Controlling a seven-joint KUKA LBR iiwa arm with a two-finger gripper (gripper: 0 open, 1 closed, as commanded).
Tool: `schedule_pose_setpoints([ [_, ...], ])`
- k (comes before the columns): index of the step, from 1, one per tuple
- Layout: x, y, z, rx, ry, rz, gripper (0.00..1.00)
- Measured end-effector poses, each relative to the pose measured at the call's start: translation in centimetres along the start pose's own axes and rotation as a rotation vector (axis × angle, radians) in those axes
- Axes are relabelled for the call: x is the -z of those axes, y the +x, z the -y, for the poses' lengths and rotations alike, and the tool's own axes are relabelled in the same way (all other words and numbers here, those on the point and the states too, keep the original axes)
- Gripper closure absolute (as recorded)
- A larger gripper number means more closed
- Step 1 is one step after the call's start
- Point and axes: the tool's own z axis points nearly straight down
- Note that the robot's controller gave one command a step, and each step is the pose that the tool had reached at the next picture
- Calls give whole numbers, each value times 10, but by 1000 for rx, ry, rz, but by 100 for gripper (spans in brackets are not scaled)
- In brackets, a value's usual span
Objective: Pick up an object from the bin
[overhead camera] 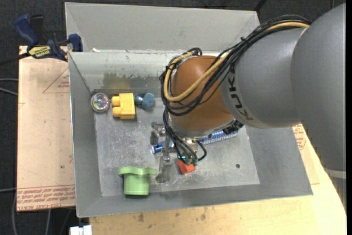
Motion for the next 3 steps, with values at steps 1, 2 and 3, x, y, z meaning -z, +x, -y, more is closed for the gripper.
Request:
schedule_pose_setpoints([
  [1,-63,7,-20,238,0,9,0],
  [2,-62,7,-20,236,0,7,100],
  [3,-62,7,-20,235,0,8,0],
])
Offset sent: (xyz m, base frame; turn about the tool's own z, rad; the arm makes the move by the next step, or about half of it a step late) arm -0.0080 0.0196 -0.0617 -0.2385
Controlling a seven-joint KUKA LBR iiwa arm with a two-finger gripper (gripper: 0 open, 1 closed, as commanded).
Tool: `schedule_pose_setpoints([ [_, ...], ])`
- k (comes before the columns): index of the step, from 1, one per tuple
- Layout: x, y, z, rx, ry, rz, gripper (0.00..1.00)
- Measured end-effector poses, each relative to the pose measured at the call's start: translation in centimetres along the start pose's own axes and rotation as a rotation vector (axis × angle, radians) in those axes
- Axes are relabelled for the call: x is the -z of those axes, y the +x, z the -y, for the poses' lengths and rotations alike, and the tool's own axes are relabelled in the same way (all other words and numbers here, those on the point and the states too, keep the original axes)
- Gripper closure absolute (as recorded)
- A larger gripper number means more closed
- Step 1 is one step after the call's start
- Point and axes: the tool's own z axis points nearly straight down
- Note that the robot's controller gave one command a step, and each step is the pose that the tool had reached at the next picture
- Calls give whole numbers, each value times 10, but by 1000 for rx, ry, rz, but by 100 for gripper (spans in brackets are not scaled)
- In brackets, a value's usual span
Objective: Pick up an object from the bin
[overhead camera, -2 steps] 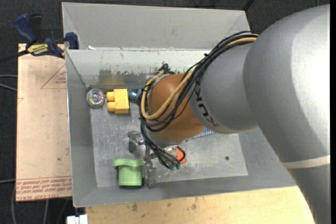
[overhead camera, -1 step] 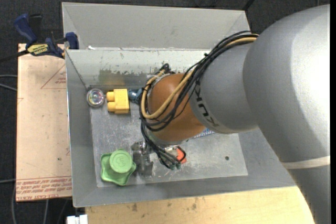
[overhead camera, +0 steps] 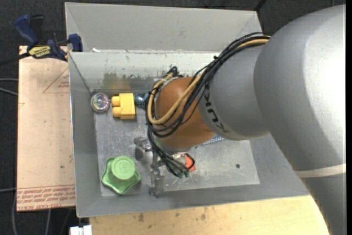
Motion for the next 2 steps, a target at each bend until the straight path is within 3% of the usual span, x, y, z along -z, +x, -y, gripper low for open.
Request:
schedule_pose_setpoints([
  [1,46,-21,-68,55,-4,7,0],
  [2,3,-4,-70,97,2,22,0],
])
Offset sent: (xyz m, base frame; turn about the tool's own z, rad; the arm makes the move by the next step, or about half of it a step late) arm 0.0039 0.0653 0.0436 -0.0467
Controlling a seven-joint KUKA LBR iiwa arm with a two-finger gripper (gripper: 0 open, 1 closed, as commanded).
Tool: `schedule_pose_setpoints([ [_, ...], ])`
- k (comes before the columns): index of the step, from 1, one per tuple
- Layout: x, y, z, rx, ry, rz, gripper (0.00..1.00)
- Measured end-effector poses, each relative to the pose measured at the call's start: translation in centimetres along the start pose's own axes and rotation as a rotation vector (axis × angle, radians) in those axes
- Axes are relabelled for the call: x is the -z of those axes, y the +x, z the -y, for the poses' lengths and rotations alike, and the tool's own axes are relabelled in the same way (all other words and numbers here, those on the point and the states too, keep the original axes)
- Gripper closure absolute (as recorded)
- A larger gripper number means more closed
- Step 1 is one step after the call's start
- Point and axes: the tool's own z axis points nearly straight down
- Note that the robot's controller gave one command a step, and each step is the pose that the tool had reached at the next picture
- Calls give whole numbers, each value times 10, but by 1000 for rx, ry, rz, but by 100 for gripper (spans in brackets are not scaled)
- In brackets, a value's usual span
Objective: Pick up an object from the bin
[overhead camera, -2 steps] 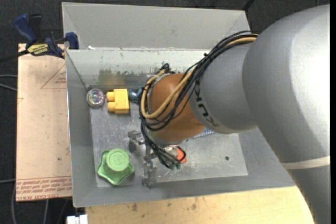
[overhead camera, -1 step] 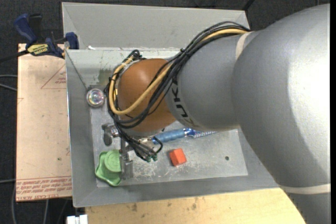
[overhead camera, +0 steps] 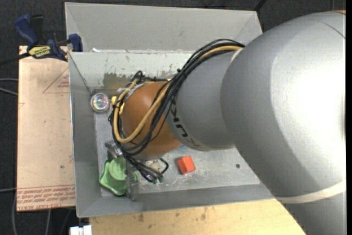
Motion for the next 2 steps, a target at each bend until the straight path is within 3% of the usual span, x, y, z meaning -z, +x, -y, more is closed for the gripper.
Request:
schedule_pose_setpoints([
  [1,3,-2,2,-2,1,3,100],
  [2,136,-18,-10,20,-4,-13,100],
])
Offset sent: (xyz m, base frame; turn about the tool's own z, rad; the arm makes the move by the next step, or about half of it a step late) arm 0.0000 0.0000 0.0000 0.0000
